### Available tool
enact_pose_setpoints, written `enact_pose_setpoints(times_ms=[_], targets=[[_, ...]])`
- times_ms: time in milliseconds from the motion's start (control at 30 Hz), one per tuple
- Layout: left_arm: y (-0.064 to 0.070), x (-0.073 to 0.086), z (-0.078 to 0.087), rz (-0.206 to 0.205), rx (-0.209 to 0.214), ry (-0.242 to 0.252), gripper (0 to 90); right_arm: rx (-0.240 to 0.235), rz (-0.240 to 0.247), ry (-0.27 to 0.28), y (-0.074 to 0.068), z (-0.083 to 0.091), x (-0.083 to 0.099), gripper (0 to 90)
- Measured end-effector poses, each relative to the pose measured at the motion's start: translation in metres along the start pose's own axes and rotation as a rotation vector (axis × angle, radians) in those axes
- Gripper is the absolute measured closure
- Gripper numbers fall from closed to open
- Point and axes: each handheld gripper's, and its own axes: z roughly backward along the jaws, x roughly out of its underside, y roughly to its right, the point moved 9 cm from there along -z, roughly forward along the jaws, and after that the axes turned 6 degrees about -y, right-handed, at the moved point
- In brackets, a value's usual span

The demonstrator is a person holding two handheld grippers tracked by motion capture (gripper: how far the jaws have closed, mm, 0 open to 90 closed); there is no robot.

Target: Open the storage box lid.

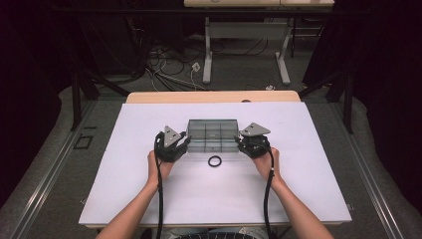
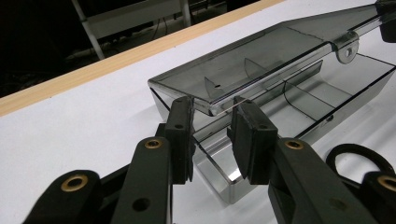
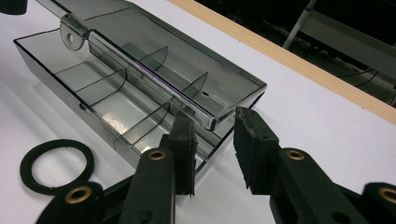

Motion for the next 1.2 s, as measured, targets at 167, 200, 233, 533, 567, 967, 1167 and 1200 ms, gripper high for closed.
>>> enact_pose_setpoints(times_ms=[167, 200, 233, 533, 567, 967, 1167, 1200], targets=[[0.000, 0.000, 0.000, 0.008, 0.000, 0.003, 69.1, -0.001, 0.000, 0.000, 0.000, 0.000, 0.000, 69.4], [0.000, 0.000, 0.000, 0.010, 0.000, 0.002, 69.3, -0.001, 0.000, 0.000, 0.000, 0.000, 0.000, 69.4], [0.000, 0.000, 0.000, 0.011, -0.004, 0.001, 70.0, 0.001, -0.002, -0.001, 0.000, 0.000, 0.000, 69.5], [-0.002, -0.001, 0.000, 0.023, -0.004, 0.005, 73.1, 0.008, 0.005, 0.001, 0.001, 0.000, -0.002, 70.4], [-0.002, -0.002, 0.000, 0.018, -0.006, 0.005, 73.1, 0.008, 0.006, 0.004, 0.002, 0.000, -0.003, 70.7], [-0.005, -0.016, 0.003, -0.006, -0.025, 0.029, 73.3, 0.005, -0.005, 0.016, 0.009, 0.001, -0.015, 72.6], [-0.012, -0.024, 0.000, 0.009, -0.019, 0.038, 75.8, 0.001, -0.023, 0.018, 0.013, -0.001, -0.022, 73.7], [-0.013, -0.026, -0.001, 0.007, -0.021, 0.040, 76.0, -0.003, -0.031, 0.016, 0.015, -0.001, -0.023, 74.2]])
